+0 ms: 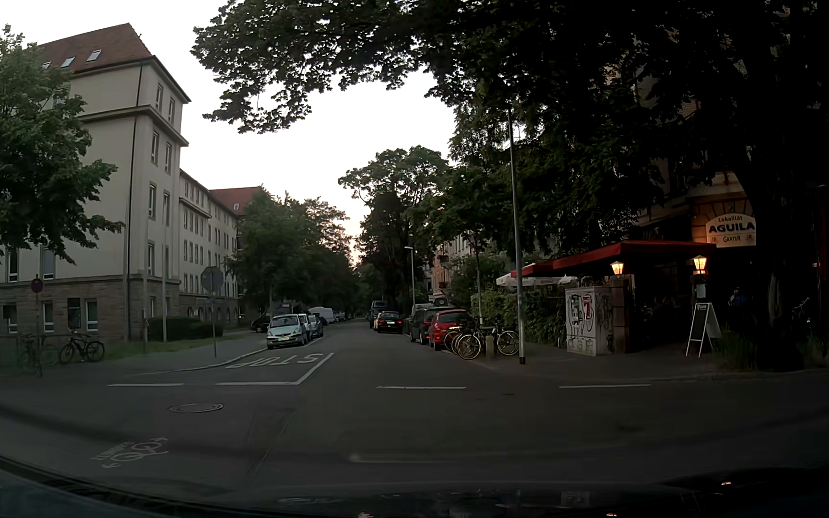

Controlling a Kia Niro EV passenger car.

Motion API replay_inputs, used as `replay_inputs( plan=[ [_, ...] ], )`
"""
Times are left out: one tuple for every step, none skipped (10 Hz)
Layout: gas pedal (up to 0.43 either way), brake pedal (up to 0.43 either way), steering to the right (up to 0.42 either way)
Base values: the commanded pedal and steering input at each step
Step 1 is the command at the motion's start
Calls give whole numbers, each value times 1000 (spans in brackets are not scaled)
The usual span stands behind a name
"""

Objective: Follow the waypoints while adhering to traffic rules and regulations

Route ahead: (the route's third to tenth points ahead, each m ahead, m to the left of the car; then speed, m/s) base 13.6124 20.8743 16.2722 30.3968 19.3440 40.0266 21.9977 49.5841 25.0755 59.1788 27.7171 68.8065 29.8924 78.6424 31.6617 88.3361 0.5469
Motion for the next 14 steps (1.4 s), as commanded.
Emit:
replay_inputs(
  plan=[
    [0, 189, 3],
    [0, 189, 4],
    [0, 189, 4],
    [0, 189, 4],
    [0, 189, 4],
    [0, 189, 4],
    [0, 189, 4],
    [0, 189, 4],
    [0, 189, 4],
    [0, 195, 4],
    [0, 189, 4],
    [0, 189, 4],
    [0, 183, 4],
    [0, 165, 4]
  ],
)
